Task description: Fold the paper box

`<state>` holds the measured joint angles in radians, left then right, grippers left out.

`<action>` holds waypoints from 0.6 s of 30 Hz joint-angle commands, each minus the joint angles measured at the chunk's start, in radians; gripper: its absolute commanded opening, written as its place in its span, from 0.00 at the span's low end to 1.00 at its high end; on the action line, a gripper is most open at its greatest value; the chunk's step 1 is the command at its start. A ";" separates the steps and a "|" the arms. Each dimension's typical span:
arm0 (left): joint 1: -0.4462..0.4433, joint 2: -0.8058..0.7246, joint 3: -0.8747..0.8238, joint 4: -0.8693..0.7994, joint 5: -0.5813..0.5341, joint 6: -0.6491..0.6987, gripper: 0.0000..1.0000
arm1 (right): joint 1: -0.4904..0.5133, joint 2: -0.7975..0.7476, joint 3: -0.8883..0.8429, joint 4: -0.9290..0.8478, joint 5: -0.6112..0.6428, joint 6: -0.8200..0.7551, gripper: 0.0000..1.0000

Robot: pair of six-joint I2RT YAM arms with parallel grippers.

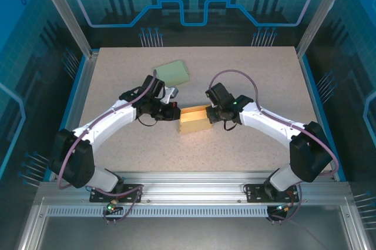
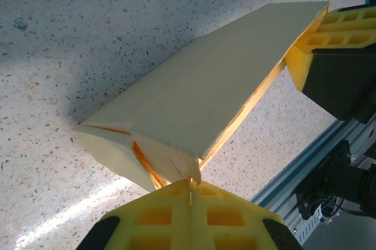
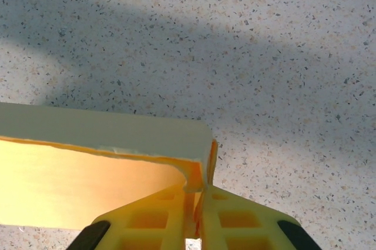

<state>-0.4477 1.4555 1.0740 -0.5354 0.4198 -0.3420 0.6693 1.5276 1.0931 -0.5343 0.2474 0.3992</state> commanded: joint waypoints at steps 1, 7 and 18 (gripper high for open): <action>0.003 -0.034 -0.014 0.044 0.042 -0.011 0.00 | 0.026 0.034 -0.005 -0.047 -0.049 -0.013 0.13; 0.004 -0.019 -0.032 -0.001 0.001 0.019 0.00 | 0.028 0.034 -0.004 -0.047 -0.048 -0.013 0.13; 0.002 0.018 -0.123 0.023 -0.023 0.023 0.00 | 0.030 0.039 -0.005 -0.040 -0.049 -0.009 0.13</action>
<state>-0.4477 1.4559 0.9836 -0.5198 0.3946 -0.3313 0.6762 1.5322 1.0931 -0.5251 0.2291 0.3996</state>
